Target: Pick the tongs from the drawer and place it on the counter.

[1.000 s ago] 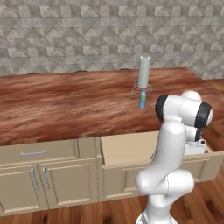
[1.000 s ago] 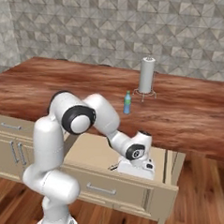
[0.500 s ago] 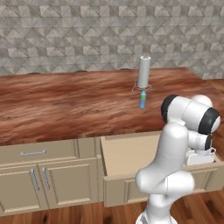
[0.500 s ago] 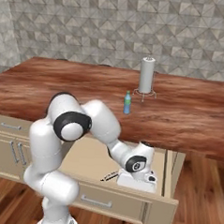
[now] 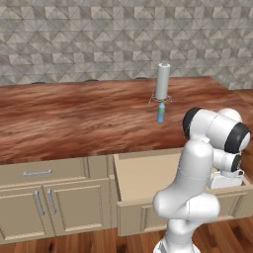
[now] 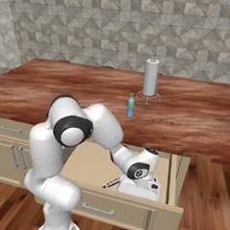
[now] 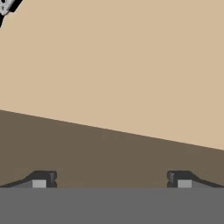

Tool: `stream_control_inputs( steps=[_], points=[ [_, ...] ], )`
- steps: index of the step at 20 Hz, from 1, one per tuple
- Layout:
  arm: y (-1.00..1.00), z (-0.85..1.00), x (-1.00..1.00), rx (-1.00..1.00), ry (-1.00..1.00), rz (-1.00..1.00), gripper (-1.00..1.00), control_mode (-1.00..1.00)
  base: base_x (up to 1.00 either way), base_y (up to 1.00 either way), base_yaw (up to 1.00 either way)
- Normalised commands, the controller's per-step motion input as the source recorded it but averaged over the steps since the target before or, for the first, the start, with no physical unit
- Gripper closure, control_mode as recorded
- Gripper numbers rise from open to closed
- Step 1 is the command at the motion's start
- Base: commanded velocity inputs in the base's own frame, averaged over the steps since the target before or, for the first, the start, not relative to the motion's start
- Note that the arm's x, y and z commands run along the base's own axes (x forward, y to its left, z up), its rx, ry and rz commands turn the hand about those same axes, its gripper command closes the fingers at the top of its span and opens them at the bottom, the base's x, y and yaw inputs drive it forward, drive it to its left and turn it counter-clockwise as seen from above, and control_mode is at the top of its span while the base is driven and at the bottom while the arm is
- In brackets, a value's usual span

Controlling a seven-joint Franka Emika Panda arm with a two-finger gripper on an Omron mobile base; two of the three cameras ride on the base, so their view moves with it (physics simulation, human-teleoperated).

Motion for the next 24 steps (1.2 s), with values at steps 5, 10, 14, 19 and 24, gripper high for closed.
stream_control_inputs(
  steps=[5,10,14,19,24],
  points=[
    [0.3,0.88,0.0,-0.01,-0.09,-0.03,-1.0,-1.0,0.0,0.0,0.0],
    [0.5,0.82,0.03,0.0,-0.09,-0.05,-1.0,-1.0,0.0,0.0,0.0],
    [0.69,0.29,0.33,0.0,-0.01,-0.12,-1.0,-1.0,0.0,0.0,0.0],
    [0.64,0.0,0.15,-0.04,0.0,-0.24,-1.0,-1.0,0.0,0.0,0.0],
    [0.52,-0.05,0.02,-0.03,-0.03,-0.32,-1.0,-1.0,0.0,0.0,0.0]
  ],
)
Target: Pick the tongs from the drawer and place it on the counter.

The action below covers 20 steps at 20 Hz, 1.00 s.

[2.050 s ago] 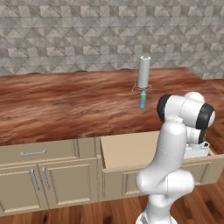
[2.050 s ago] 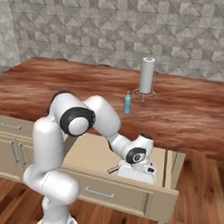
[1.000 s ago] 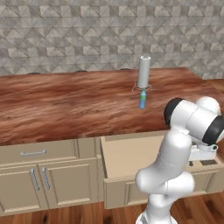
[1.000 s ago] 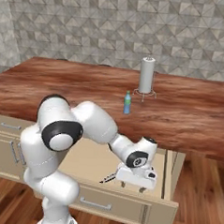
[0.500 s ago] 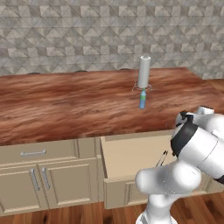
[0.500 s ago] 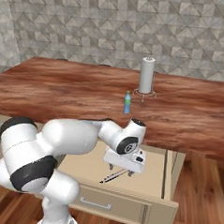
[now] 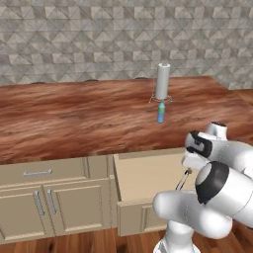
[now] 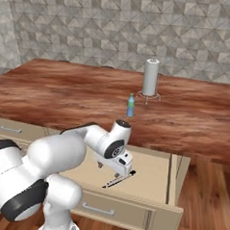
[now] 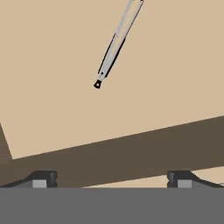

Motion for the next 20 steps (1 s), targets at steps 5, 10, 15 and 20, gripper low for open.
stream_control_inputs(
  steps=[5,10,15,20],
  points=[
    [0.14,-0.09,0.06,-0.04,-0.03,-0.21,-1.0,-1.0,0.0,0.0,0.0],
    [0.0,-0.15,0.13,-0.05,0.0,-0.04,-1.0,-1.0,0.0,0.0,0.0],
    [-0.02,-0.27,0.29,-0.07,0.0,-0.01,-1.0,-1.0,0.0,0.0,0.0],
    [-0.06,-0.25,0.26,0.0,0.0,0.0,-1.0,-1.0,0.0,0.0,0.0]
  ],
)
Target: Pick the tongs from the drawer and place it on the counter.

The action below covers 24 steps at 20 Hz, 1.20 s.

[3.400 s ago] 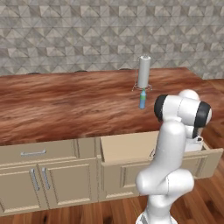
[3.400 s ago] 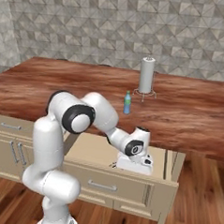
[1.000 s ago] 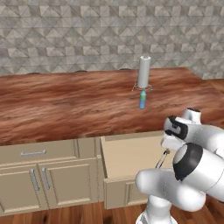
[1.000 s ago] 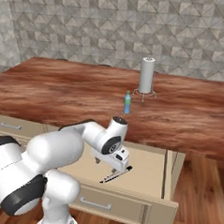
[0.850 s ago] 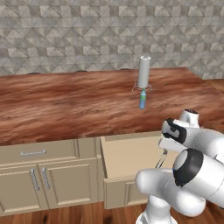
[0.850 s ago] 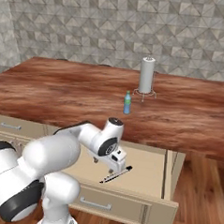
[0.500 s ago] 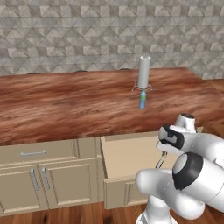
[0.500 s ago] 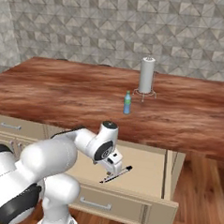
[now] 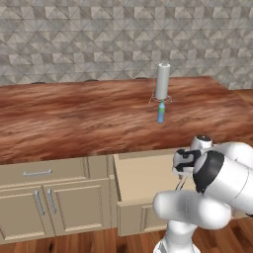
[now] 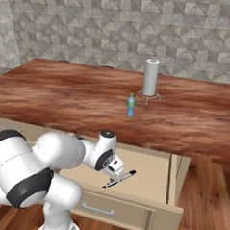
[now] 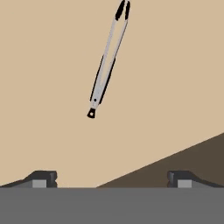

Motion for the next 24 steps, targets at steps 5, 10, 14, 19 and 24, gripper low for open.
stream_control_inputs(
  steps=[5,10,14,19,24],
  points=[
    [-0.14,-0.21,0.01,0.0,0.0,-0.02,-1.0,-1.0,0.0,0.0,0.0],
    [-0.09,-0.25,0.12,0.0,0.0,-0.02,-1.0,-1.0,0.0,0.0,0.0],
    [-0.04,-0.23,0.19,0.0,0.0,-0.03,-1.0,-1.0,0.0,0.0,0.0],
    [-0.01,-0.19,0.18,0.0,0.0,-0.03,-1.0,-1.0,0.0,0.0,0.0],
    [0.0,-0.16,0.18,0.01,0.0,-0.03,-1.0,-1.0,0.0,0.0,0.0]
  ],
)
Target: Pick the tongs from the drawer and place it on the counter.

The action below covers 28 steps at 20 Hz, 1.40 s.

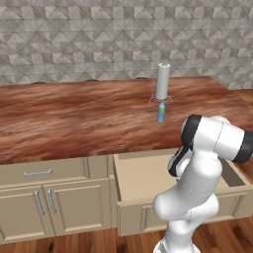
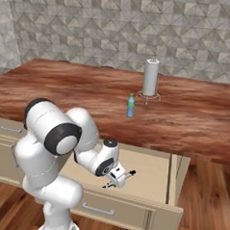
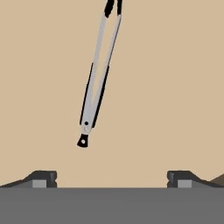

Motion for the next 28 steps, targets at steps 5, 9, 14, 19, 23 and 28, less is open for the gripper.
stream_control_inputs(
  steps=[5,9,14,19,23,28],
  points=[
    [-0.01,-0.17,0.21,0.01,0.0,-0.02,-1.0,-1.0,0.0,0.0,0.0],
    [-0.04,-0.19,0.25,0.01,0.0,-0.02,-1.0,-1.0,0.0,0.0,0.0],
    [-0.06,-0.19,0.21,0.01,0.0,-0.01,-1.0,-1.0,0.0,0.0,0.0],
    [-0.09,-0.2,0.11,0.0,0.0,0.0,-1.0,-1.0,0.0,0.0,0.0],
    [-0.11,-0.23,0.08,0.0,0.0,0.0,-1.0,-1.0,0.0,0.0,0.0],
    [-0.08,-0.23,0.14,0.0,0.0,0.0,-1.0,-1.0,0.0,0.0,0.0]
  ],
)
